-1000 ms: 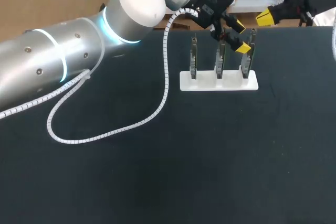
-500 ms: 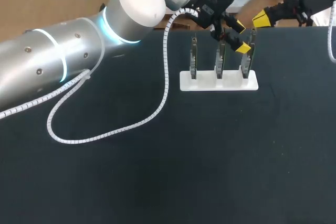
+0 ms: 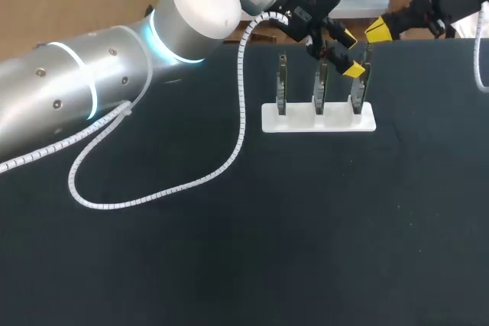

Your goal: Pick up the optical module with the left hand, and insert it into the network port with the right hand.

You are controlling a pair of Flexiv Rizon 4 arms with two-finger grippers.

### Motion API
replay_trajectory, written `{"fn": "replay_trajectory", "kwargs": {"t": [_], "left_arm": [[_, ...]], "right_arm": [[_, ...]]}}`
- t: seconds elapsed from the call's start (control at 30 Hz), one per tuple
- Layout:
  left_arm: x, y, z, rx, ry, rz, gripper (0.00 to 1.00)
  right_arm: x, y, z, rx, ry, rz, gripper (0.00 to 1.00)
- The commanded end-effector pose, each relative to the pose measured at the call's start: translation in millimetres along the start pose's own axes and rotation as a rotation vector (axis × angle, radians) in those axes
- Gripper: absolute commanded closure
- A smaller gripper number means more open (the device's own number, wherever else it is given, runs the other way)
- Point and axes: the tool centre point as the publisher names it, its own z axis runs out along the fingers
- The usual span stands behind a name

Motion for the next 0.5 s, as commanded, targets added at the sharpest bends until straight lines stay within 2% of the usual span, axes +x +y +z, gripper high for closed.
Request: {"fn": "replay_trajectory", "kwargs": {"t": [0.03,0.5], "left_arm": [[-0.7,1.2,0.0,0.002,0.003,0.0,0.0],[-0.7,1.2,0.0,0.002,0.003,0.0,0.0]], "right_arm": [[2.0,-0.4,0.4,-0.004,0.001,0.004,1.0],[11.4,3.1,5.9,-0.014,0.01,0.03,1.0]]}}
